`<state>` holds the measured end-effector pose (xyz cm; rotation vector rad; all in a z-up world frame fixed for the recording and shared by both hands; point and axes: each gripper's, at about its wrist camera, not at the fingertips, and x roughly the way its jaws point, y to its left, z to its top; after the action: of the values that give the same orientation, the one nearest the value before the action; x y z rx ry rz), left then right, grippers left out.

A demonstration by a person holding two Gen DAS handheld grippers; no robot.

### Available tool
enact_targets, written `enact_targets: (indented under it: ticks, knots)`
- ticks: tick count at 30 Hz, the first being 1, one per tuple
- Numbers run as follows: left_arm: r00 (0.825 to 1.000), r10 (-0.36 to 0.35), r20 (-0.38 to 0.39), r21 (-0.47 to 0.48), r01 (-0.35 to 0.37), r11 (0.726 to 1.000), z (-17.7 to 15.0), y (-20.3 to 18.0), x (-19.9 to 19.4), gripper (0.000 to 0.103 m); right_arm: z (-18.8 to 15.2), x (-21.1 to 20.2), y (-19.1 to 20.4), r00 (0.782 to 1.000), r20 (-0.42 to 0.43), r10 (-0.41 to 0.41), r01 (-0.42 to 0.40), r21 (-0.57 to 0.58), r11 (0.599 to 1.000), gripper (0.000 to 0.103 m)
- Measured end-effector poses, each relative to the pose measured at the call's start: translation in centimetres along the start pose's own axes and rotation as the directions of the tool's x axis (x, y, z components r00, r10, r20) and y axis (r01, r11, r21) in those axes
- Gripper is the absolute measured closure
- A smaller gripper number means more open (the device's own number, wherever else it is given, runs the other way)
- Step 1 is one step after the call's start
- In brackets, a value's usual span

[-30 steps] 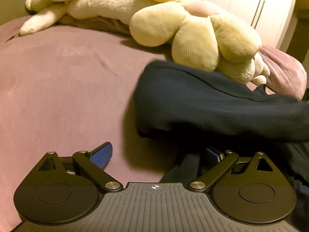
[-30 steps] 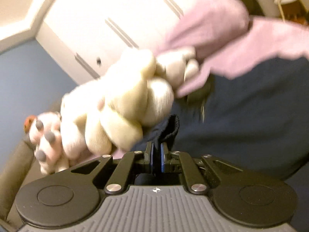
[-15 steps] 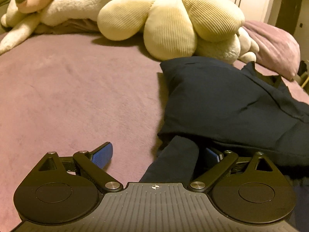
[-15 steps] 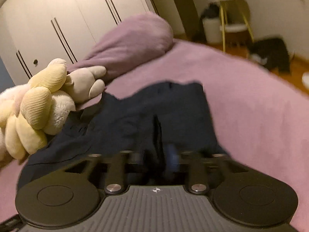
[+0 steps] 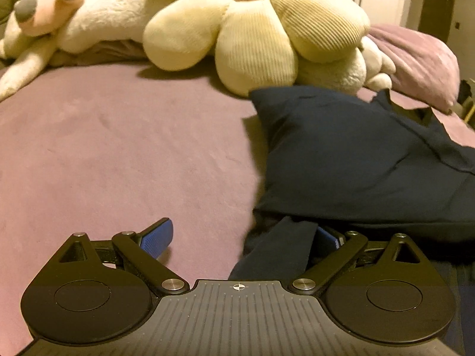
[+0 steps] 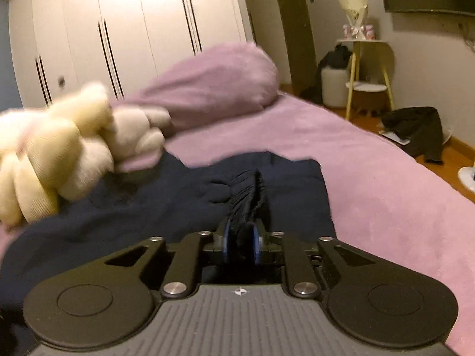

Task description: Fold large clothes

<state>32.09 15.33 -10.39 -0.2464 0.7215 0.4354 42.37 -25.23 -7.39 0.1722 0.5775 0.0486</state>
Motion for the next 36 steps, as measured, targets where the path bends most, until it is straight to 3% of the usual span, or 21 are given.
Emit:
enact_targets:
  ticks: [2,4,7,9,12,13,17,19,22,25,32,34,36]
  knots:
    - [1.000,0.003,-0.028,-0.009,-0.003,1.000,0.1,0.0,-0.2,0.004,-0.1,0.1,-0.4,0.999,-0.019,-0.050,0.050,0.007,0.999,0.069]
    - [0.999,-0.010,-0.048,-0.023,0.009,1.000,0.5,0.2,-1.1,0.004,0.1,-1.6,-1.2,0.994,0.059,-0.095,0.092,0.054,0.994,0.060]
    - [0.999,-0.045,0.021,-0.050,0.046,0.998,1.4,0.5,-3.7,0.004,0.6,-2.7,-0.3,0.992,0.113,-0.048,0.041,0.060,0.997,0.061]
    - [0.996,-0.069,0.062,-0.053,0.072,0.996,2.4,-0.3,-4.5,0.004,0.6,-1.7,2.3,0.997,0.075,0.031,-0.031,0.000,1.000,0.080]
    - [0.992,-0.104,0.071,-0.014,0.105,0.994,4.0,-3.2,-3.5,0.004,0.3,0.5,7.3,0.988,0.010,0.155,-0.154,-0.071,0.985,0.089]
    - [0.991,-0.109,0.079,0.003,0.109,0.994,4.4,-4.4,-2.8,0.004,0.0,1.3,8.9,0.987,-0.004,0.163,-0.163,-0.111,0.980,0.090]
    - [0.991,-0.105,0.081,0.077,0.098,0.992,5.0,-8.3,0.8,0.004,-1.4,4.9,12.2,0.989,-0.059,0.135,-0.144,-0.195,0.970,0.092]
    - [0.994,-0.050,0.097,0.119,0.038,0.992,4.8,-9.6,2.8,0.003,-2.6,6.8,11.8,0.993,-0.083,0.089,-0.107,-0.248,0.963,0.098]
    - [0.993,-0.026,0.114,0.146,0.009,0.989,4.1,-10.0,5.3,0.000,-3.1,7.8,10.5,1.000,-0.004,0.011,-0.012,-0.311,0.950,0.103]
    - [0.989,-0.057,0.137,0.172,0.033,0.985,3.7,-9.6,6.4,0.000,-2.0,8.4,6.2,1.000,-0.002,-0.002,0.002,-0.170,0.985,0.103]
    - [0.988,-0.105,0.115,0.168,0.085,0.982,3.7,-8.0,6.0,0.000,-1.6,5.9,2.2,0.998,-0.022,0.057,-0.057,-0.013,0.998,0.103]
    - [0.988,-0.121,0.092,0.126,0.109,0.986,3.3,-6.6,5.5,0.000,-2.1,4.0,0.3,0.994,-0.044,0.104,-0.097,0.141,0.985,0.103]
    - [0.987,-0.146,0.074,0.061,0.141,0.988,2.8,-5.0,5.0,0.000,-3.1,2.0,-2.2,0.980,-0.062,0.190,-0.161,0.314,0.936,0.103]
